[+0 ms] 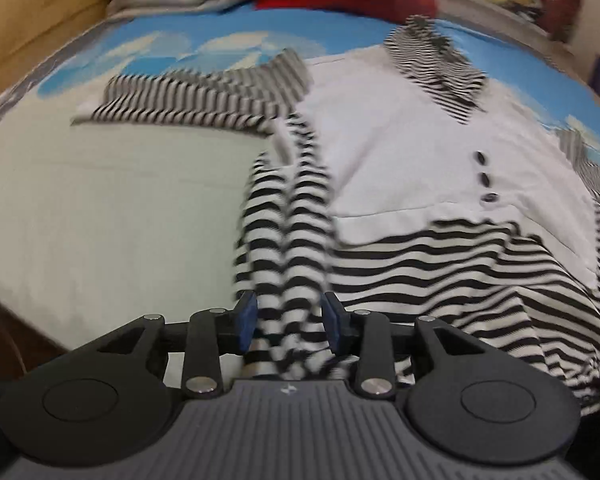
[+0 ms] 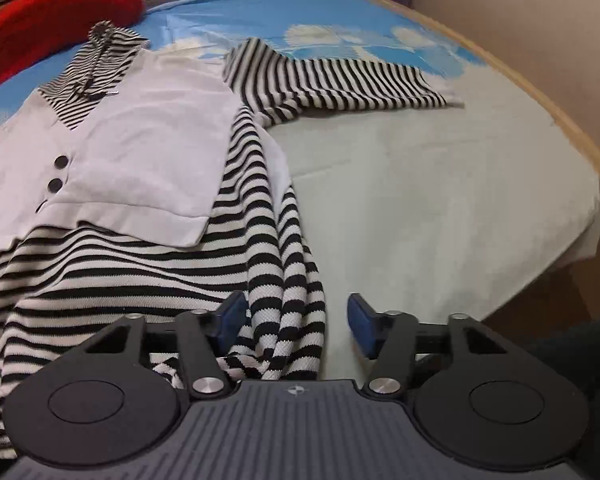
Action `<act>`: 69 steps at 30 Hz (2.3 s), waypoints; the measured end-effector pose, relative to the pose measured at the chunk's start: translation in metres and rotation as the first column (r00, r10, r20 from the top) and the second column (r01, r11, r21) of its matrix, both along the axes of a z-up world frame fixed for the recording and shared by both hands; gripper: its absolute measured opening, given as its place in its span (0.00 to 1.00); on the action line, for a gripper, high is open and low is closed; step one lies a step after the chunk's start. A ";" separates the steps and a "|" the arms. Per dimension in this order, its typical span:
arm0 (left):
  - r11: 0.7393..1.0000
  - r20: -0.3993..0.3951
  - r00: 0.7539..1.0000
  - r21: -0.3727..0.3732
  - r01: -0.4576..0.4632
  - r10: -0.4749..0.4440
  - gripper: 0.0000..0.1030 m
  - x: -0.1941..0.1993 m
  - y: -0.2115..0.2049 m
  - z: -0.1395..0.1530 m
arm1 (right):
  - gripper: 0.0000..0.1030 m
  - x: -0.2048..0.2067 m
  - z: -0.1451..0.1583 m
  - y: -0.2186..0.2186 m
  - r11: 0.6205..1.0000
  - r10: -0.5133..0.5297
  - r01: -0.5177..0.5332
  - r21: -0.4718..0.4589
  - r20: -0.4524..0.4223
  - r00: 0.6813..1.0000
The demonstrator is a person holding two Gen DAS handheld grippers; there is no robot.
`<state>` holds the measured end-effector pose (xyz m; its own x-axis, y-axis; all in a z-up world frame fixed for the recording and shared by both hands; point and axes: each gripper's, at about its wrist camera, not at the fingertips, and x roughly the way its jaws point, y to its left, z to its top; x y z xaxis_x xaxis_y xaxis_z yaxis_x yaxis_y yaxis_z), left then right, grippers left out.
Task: Fold small clothes
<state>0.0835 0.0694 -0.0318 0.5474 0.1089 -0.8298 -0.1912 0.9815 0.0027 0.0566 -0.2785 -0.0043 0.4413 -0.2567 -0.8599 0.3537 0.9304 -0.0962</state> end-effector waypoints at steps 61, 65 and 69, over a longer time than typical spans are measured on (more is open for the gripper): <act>0.632 -0.076 0.697 -0.360 -0.686 0.713 0.33 0.191 0.367 -0.041 | 0.44 0.240 0.092 0.076 0.906 0.391 -0.423 0.012 0.357 0.848; 0.640 -0.018 0.683 -0.331 -0.693 0.730 0.03 0.189 0.362 -0.034 | 0.44 0.238 0.094 0.070 0.913 0.375 -0.408 0.016 0.362 0.853; 0.762 0.168 0.752 -0.285 -0.581 0.637 0.03 0.207 0.313 0.031 | 0.44 0.240 0.097 0.061 0.925 0.341 -0.379 0.035 0.367 0.866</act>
<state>0.2901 0.3821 -0.0013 0.6057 0.3348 -0.7219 -0.7152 0.6267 -0.3094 0.2962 -0.2176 0.0923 0.7609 0.0582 -0.6462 -0.0147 0.9973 0.0725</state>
